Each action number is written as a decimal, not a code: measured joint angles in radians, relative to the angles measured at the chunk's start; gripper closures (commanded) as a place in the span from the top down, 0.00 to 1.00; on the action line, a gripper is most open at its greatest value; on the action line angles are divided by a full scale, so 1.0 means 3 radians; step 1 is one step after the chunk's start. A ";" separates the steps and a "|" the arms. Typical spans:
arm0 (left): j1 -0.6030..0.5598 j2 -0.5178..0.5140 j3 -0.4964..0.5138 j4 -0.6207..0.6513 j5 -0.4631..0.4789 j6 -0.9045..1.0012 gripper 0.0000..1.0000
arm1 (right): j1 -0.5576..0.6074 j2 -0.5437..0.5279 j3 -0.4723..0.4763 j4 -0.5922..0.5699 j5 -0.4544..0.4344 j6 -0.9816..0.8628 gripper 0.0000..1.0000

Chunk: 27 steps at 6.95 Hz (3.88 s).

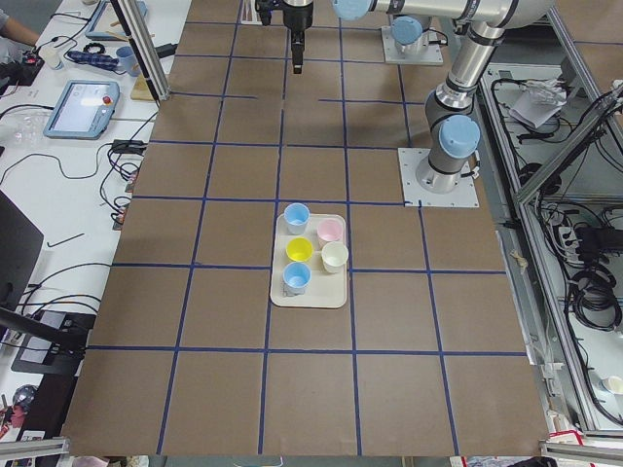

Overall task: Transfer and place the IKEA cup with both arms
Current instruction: 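Close the right gripper on the white cup's base and lift it off the rack, then carry the white cup toward the center while the left arm reaches toward it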

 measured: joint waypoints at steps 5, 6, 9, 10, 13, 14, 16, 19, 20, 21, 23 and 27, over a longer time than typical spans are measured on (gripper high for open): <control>0.0000 -0.0003 0.0001 0.0001 -0.0003 0.0000 1.00 | -0.0003 0.0007 -0.0014 0.0005 0.0018 0.0006 0.49; 0.0000 -0.0004 0.0001 0.0002 -0.0004 0.0000 1.00 | -0.0002 0.0007 -0.0037 0.0011 0.0013 0.0007 0.38; 0.0000 -0.0004 0.0007 0.0005 -0.0005 -0.0001 1.00 | -0.0003 0.0002 -0.0158 0.0065 -0.0026 0.0004 0.24; 0.0001 -0.0004 0.0009 0.0005 -0.0005 -0.0003 1.00 | -0.0004 -0.0016 -0.0170 0.0084 -0.0037 0.0003 0.21; 0.0005 -0.0013 0.0026 0.0003 -0.0006 -0.0006 1.00 | -0.0006 -0.0173 -0.0373 0.0537 -0.0068 -0.0002 0.20; 0.0005 -0.0021 0.0041 0.0001 -0.0010 -0.0008 1.00 | -0.0005 -0.0213 -0.0493 0.0737 -0.0111 -0.0009 0.20; 0.0007 -0.0037 0.0069 0.0000 -0.0056 -0.0033 1.00 | 0.0004 -0.0341 -0.0699 0.1137 -0.0117 -0.0028 0.18; 0.0059 -0.0002 0.0014 -0.0011 -0.0398 -0.0002 1.00 | 0.0079 -0.0653 -0.0791 0.2057 0.0831 -0.0034 0.15; 0.0165 0.0035 -0.0079 -0.0049 -0.0694 0.0134 1.00 | 0.0086 -0.0681 -0.0778 0.2434 0.1355 -0.0035 0.14; 0.0333 0.0088 -0.0253 -0.0122 -0.1189 0.0513 1.00 | 0.0099 -0.0689 -0.0763 0.2763 0.1836 -0.0053 0.14; 0.0633 0.0214 -0.0699 -0.0269 -0.2491 0.1275 1.00 | 0.0204 -0.0701 -0.0648 0.3327 0.2790 -0.0290 0.13; 0.0648 0.0429 -0.1479 -0.0296 -0.4668 0.1687 0.98 | 0.0320 -0.0746 -0.0043 0.4039 0.3922 -0.1078 0.12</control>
